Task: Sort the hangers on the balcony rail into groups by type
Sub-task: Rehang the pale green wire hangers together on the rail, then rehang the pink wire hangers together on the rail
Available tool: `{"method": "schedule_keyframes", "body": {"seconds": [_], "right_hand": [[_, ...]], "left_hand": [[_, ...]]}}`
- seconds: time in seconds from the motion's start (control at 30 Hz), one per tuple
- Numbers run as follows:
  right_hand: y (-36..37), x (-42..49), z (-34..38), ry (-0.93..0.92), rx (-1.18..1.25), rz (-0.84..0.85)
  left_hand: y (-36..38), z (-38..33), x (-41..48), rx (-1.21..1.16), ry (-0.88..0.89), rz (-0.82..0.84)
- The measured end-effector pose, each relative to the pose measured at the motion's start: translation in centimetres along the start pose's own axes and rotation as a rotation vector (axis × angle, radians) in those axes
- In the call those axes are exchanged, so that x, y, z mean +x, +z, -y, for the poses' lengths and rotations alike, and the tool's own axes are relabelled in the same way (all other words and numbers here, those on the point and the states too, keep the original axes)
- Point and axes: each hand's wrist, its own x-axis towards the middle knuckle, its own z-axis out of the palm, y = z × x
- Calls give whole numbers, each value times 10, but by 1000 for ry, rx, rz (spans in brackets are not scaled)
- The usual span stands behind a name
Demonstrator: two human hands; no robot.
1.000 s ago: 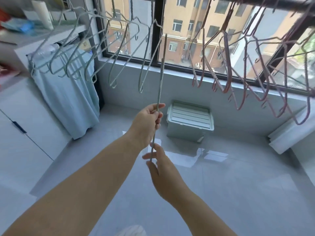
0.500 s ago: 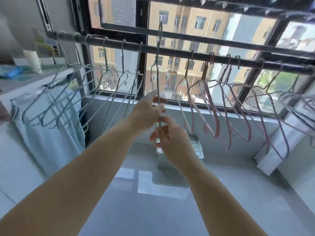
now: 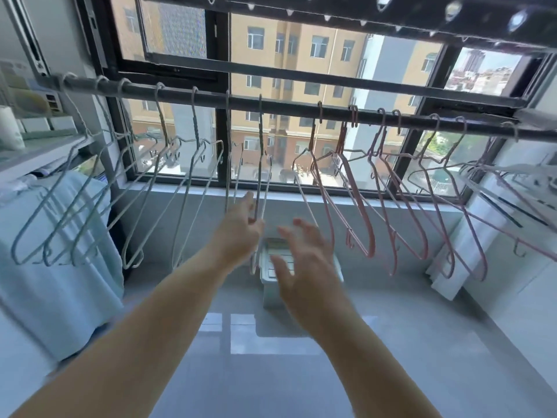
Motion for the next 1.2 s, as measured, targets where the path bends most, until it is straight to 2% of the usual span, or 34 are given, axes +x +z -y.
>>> {"method": "schedule_keyframes", "body": {"seconds": [0.07, 0.1, 0.13, 0.2, 0.23, 0.3, 0.4, 0.5, 0.6, 0.77, 0.9, 1.03, 1.2], "right_hand": [[-20, 2, -8, -16, -27, -223], [-26, 7, -17, 54, -19, -231], [-26, 13, -27, 156, -5, -177], [-19, 21, -42, 297, 29, -56], [-14, 23, -48, 312, 89, -39], [-4, 28, -56, 294, 293, -74], [4, 39, -62, 222, 528, -176], [4, 54, -58, 138, 571, -267], [-7, 87, -43, 107, 691, -278], [-3, 125, -27, 157, 589, -266], [29, 94, -50, 215, 536, -206], [45, 36, -83, 229, 559, -158], [9, -24, -123, 373, 902, -219]], "left_hand": [[6, -5, -5, 151, 178, -123], [10, -9, -8, 167, 246, -122], [19, -12, -8, 154, 272, -58], [37, -16, -6, 78, 223, 188], [46, -17, -5, 29, 196, 292], [57, -17, -2, -64, 163, 360], [62, -19, 0, -165, 140, 327], [56, -28, 6, -186, 203, 292], [43, -33, 12, -289, 186, 221], [29, -11, 7, -280, 73, 180], [33, 21, -3, -251, -127, 267], [43, 52, -2, -118, -279, 324], [37, 89, -9, -10, -217, 250]]}}
